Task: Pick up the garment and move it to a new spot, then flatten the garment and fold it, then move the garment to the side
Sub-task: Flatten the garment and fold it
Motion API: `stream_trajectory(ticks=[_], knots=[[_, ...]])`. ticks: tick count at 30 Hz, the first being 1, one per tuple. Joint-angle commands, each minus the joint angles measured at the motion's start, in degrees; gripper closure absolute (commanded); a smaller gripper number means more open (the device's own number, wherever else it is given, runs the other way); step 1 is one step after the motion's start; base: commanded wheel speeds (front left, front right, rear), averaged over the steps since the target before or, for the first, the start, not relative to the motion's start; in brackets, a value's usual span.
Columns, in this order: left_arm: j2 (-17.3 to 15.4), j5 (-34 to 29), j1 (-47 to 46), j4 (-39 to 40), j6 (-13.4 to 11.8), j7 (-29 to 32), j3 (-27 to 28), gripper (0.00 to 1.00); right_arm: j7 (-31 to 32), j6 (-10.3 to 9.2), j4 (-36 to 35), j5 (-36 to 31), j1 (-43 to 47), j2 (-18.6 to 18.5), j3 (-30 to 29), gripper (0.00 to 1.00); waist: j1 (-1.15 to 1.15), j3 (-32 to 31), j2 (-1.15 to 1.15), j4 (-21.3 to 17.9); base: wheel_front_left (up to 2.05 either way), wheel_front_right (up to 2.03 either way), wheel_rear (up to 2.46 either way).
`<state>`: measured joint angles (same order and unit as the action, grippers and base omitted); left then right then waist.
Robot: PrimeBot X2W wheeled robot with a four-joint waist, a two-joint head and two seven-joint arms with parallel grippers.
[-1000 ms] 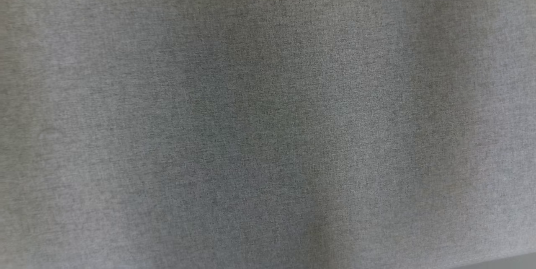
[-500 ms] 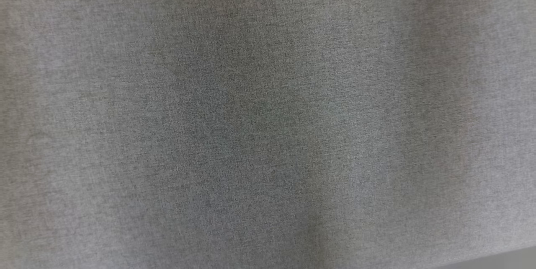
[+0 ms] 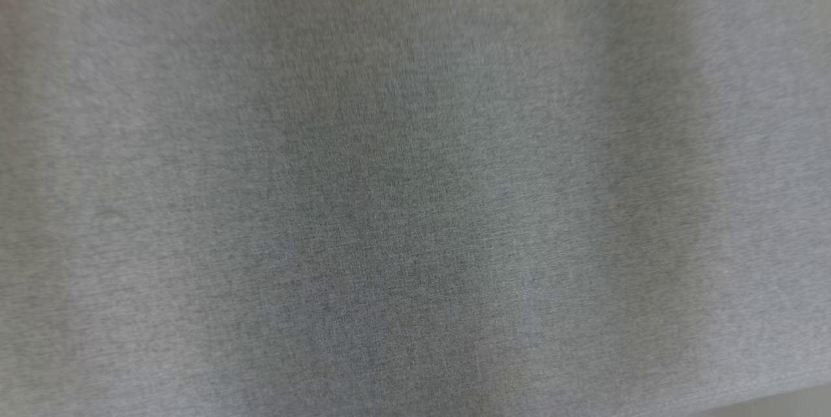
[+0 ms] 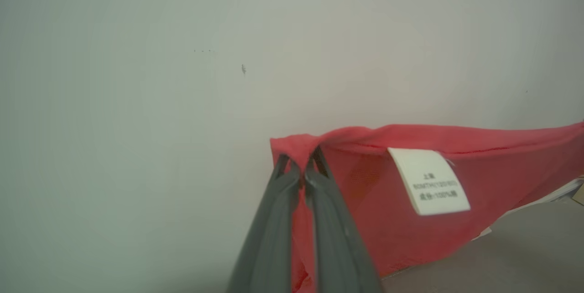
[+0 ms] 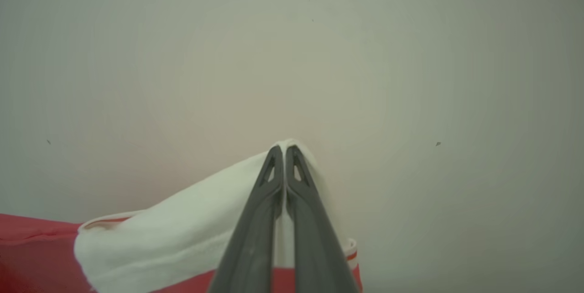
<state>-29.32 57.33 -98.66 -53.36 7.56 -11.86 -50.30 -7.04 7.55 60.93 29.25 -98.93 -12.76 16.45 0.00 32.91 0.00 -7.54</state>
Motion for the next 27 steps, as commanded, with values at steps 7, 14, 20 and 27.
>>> stream_trajectory(ticks=[7, 14, 20, 27], knots=[[-2.7, 1.5, 18.5, 7.9, -1.9, -3.2, 1.1, 1.00, 1.5, -0.14, -13.8, 10.3, 21.5, -4.9, 5.2, 1.00, 0.00, -10.3, 0.00, 0.5, 0.00, 0.00, 0.00], [-4.9, -2.2, 40.6, 26.6, -10.2, -3.4, 9.8, 1.00, 3.5, -0.14, -28.9, 15.9, 43.2, -10.7, 4.8, 1.00, 0.00, -15.1, 0.00, 1.6, 0.00, 0.00, 0.00], [-4.9, -5.3, 61.5, 40.1, -15.5, -3.4, 17.4, 1.00, 5.4, -0.14, -38.8, 16.5, 61.4, -11.4, -0.4, 1.00, 0.00, -18.9, 0.00, 1.9, 0.00, 0.00, 0.00], [-1.2, -8.6, 81.4, 47.6, -17.0, -3.3, 23.4, 1.00, 8.5, -0.14, -48.9, 14.2, 83.3, -6.9, -10.8, 1.00, 0.00, -22.2, 0.00, 2.5, 0.00, 0.00, 0.00]])
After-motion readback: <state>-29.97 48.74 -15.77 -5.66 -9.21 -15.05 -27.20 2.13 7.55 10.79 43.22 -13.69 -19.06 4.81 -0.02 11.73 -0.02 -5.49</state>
